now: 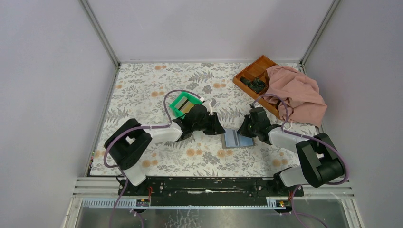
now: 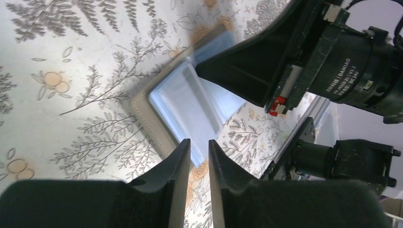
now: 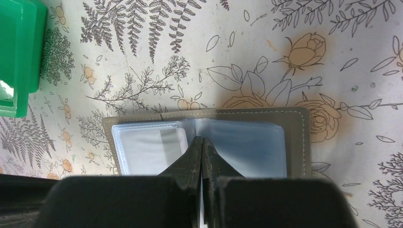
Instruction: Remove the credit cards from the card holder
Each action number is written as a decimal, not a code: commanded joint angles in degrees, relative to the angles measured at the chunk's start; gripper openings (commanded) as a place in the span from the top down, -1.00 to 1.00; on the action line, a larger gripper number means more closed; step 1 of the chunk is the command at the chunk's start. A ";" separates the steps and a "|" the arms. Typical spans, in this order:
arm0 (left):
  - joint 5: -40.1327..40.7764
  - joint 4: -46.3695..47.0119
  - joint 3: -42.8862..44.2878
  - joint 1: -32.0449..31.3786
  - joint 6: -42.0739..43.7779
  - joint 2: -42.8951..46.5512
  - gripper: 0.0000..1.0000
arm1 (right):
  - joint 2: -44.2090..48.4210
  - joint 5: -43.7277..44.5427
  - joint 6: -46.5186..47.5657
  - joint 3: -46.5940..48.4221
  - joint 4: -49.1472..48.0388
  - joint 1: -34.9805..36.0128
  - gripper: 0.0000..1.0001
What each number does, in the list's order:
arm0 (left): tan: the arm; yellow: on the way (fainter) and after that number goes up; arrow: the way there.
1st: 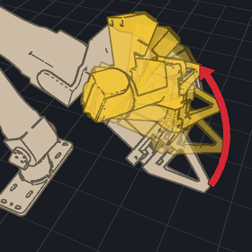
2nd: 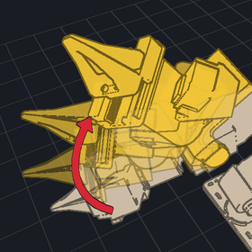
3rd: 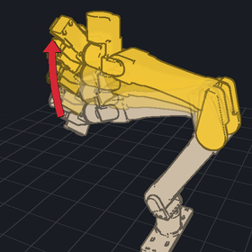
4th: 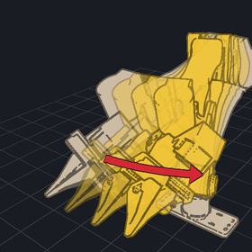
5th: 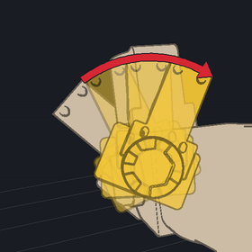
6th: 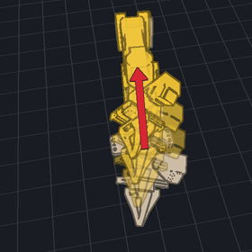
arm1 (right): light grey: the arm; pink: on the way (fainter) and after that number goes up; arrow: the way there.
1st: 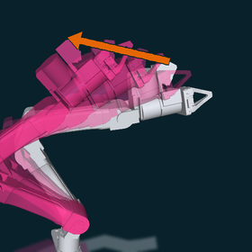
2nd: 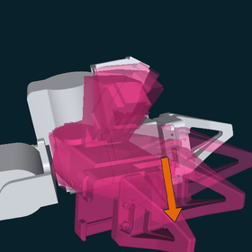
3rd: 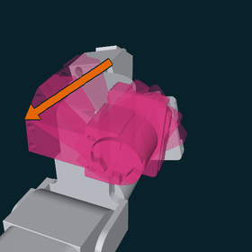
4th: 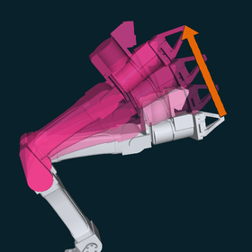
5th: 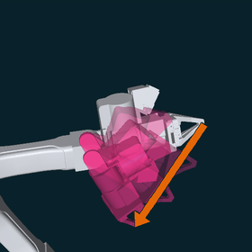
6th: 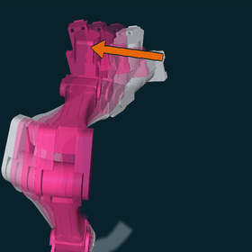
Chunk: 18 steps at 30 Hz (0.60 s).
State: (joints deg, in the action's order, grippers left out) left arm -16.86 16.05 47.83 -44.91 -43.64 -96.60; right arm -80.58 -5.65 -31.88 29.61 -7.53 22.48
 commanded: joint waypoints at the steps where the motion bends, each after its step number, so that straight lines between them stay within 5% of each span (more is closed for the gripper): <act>1: -6.17 7.60 1.27 -0.18 -3.75 -1.97 0.57 | -1.59 -0.07 0.80 -0.86 -0.28 -0.18 1.00; 5: -7.41 9.00 3.11 -1.21 -5.11 -4.16 0.91 | -1.86 -0.15 0.78 -0.87 -0.38 -0.20 1.00; 18: -4.05 7.30 1.30 -1.55 -4.27 -5.51 0.89 | -2.28 -0.15 1.07 -0.77 -0.57 -0.22 1.00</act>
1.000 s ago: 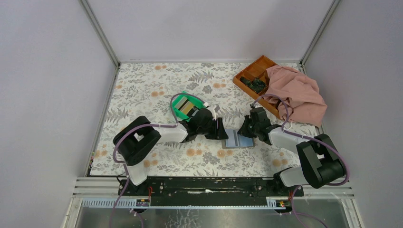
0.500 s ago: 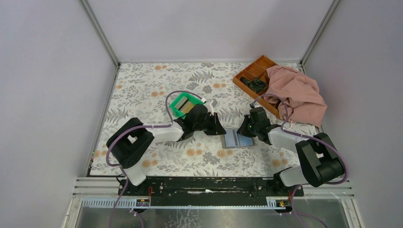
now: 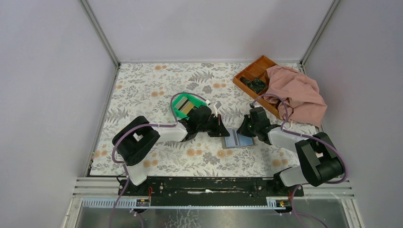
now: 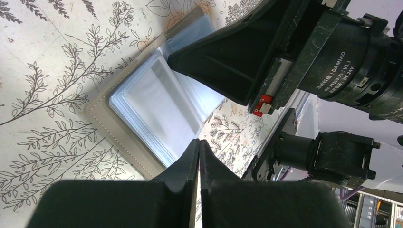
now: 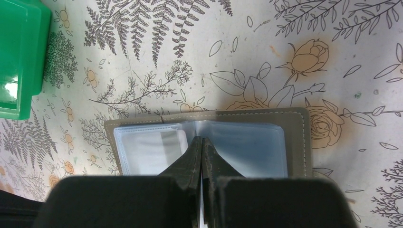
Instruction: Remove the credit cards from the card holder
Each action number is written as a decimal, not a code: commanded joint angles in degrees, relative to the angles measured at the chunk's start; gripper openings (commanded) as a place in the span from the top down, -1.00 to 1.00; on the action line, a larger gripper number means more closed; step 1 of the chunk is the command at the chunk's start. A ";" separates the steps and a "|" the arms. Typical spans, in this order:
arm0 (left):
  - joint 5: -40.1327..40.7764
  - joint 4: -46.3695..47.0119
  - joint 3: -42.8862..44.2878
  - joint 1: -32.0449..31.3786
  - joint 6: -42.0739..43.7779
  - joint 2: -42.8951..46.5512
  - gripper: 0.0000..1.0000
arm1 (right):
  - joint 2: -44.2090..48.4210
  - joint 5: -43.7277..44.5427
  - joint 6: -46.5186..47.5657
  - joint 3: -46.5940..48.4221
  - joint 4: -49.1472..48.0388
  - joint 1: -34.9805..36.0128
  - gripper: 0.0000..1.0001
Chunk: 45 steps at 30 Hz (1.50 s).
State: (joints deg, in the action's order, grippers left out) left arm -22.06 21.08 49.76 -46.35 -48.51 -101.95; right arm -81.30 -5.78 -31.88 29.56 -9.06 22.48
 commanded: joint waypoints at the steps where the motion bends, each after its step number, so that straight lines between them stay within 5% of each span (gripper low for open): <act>1: 1.59 1.88 -0.77 -0.11 0.87 -0.03 0.89 | -1.58 -0.02 1.10 -0.71 0.98 -0.19 1.00; 45: 5.01 -1.43 -0.18 -0.15 2.00 -4.94 0.87 | -1.24 -0.31 1.30 -0.88 0.83 -0.16 1.00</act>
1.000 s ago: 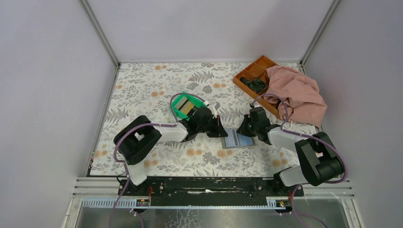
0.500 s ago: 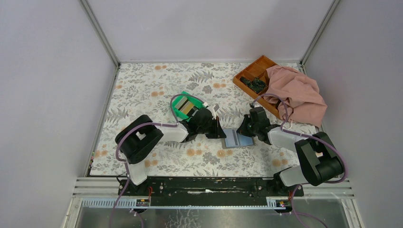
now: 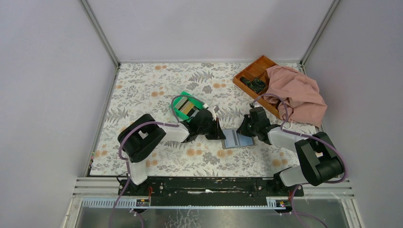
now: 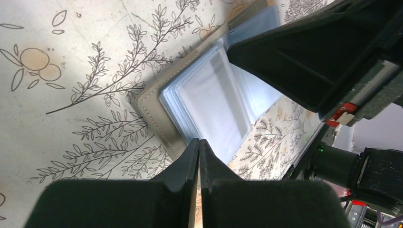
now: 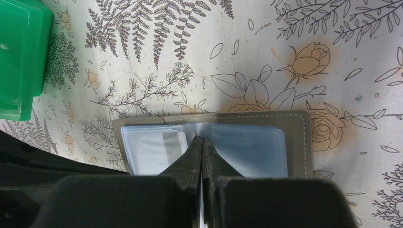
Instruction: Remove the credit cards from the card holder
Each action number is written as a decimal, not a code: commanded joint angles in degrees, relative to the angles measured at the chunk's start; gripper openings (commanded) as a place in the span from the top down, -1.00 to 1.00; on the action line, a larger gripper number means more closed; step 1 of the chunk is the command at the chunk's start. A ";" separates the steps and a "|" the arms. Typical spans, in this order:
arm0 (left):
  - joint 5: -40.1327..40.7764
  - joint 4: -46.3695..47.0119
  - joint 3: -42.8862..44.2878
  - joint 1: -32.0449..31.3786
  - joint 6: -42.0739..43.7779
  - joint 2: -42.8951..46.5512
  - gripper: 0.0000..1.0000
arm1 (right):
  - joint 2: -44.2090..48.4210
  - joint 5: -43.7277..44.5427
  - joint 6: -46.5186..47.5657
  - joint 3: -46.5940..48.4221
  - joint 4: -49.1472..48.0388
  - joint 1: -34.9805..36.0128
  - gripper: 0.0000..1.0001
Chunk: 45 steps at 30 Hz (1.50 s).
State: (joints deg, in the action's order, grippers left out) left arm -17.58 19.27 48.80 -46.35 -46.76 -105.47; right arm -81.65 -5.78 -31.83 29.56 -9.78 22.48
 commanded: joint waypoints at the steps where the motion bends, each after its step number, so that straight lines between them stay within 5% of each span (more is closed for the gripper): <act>1: 0.31 0.87 0.78 -0.10 0.01 -1.55 0.87 | -0.95 -0.43 1.19 -0.91 1.46 -0.18 1.00; 45: -1.08 4.38 7.36 -1.11 -2.27 -2.54 0.88 | -1.45 -3.18 0.81 -2.23 -0.06 -0.16 1.00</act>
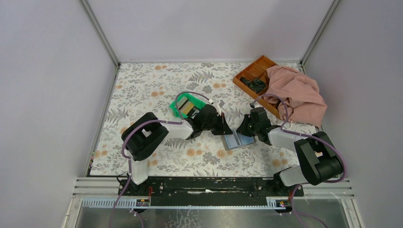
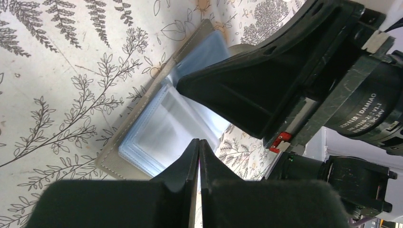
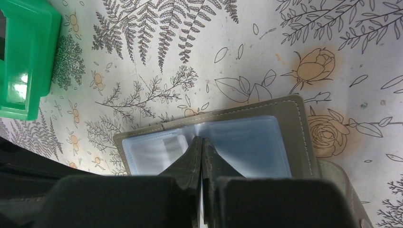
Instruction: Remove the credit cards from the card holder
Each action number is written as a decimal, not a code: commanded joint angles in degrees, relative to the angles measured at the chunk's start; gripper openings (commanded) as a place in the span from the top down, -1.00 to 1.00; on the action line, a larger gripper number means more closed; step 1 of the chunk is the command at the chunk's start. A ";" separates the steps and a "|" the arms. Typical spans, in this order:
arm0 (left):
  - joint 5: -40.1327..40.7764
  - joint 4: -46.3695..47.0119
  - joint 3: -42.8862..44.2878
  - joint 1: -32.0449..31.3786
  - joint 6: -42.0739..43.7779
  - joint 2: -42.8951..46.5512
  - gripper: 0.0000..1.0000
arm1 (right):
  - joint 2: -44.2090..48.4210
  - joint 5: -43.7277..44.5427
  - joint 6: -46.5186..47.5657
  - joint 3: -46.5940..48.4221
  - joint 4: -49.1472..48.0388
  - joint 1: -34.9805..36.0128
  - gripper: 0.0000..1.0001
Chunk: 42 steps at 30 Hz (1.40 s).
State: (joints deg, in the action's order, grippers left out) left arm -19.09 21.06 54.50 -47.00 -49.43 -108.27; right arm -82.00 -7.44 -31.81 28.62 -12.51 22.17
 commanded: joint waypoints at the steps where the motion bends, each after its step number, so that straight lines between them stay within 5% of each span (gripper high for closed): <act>1: 0.25 2.70 1.45 -0.50 0.32 0.20 0.88 | -1.07 -1.45 0.79 -1.29 2.69 0.12 1.00; 5: 0.95 2.67 -0.53 -0.88 0.49 1.59 0.87 | -1.21 -1.30 0.96 -1.20 2.75 0.11 1.00; 8: 2.12 2.32 -3.15 -1.00 0.66 3.69 0.63 | -1.39 -1.35 0.88 -1.20 2.59 0.13 1.00; 13: 2.94 2.79 -6.63 -0.90 0.50 5.09 0.53 | -1.28 -1.40 0.90 -1.11 2.66 0.14 1.00; 25: 2.22 3.09 -5.45 -0.82 0.52 4.21 0.78 | -1.14 -1.18 0.97 -1.02 3.01 0.12 1.00; 42: 1.32 3.65 -4.31 -0.88 -0.05 1.36 0.81 | -0.96 -0.82 1.13 -1.11 3.10 0.15 1.00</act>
State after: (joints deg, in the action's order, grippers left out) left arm -17.58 21.47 49.60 -47.64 -49.43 -105.78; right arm -82.02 -7.46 -31.79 28.60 -12.53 22.17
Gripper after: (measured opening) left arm 0.097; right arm 0.011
